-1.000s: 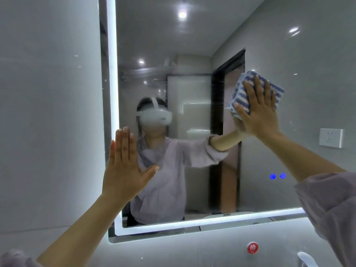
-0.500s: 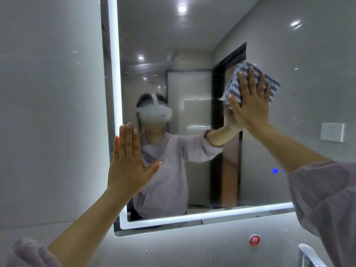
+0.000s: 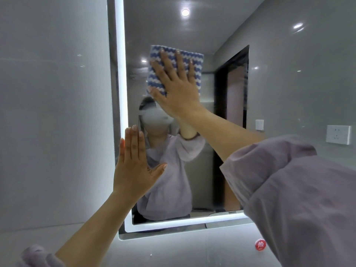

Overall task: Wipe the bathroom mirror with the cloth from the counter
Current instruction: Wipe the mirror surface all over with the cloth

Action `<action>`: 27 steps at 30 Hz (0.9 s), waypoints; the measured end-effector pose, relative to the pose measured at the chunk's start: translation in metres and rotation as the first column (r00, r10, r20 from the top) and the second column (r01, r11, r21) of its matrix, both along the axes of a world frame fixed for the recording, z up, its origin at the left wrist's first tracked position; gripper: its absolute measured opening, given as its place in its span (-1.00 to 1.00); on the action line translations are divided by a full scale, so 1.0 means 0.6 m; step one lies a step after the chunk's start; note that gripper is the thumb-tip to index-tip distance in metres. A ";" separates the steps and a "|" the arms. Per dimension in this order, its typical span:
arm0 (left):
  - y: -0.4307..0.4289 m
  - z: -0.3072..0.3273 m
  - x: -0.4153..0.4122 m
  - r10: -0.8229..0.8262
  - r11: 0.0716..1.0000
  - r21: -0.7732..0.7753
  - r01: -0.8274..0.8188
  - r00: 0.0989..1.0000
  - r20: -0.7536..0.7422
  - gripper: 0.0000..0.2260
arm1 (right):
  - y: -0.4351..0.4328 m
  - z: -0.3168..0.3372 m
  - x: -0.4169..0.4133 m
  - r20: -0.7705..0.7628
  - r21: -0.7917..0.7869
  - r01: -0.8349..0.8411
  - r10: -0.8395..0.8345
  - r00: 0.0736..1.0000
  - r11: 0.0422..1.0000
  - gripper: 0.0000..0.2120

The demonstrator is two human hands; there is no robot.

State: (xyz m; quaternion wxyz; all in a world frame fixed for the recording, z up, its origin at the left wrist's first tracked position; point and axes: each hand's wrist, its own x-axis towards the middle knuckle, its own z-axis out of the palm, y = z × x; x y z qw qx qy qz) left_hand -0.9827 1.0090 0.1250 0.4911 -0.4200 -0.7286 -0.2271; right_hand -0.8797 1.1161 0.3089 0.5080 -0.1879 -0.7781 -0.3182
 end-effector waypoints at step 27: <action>-0.001 -0.002 -0.002 -0.038 0.999 0.009 0.038 0.999 -0.007 -0.03 | 0.085 0.034 0.083 0.084 0.064 -0.004 -0.002 0.996 0.998 -0.33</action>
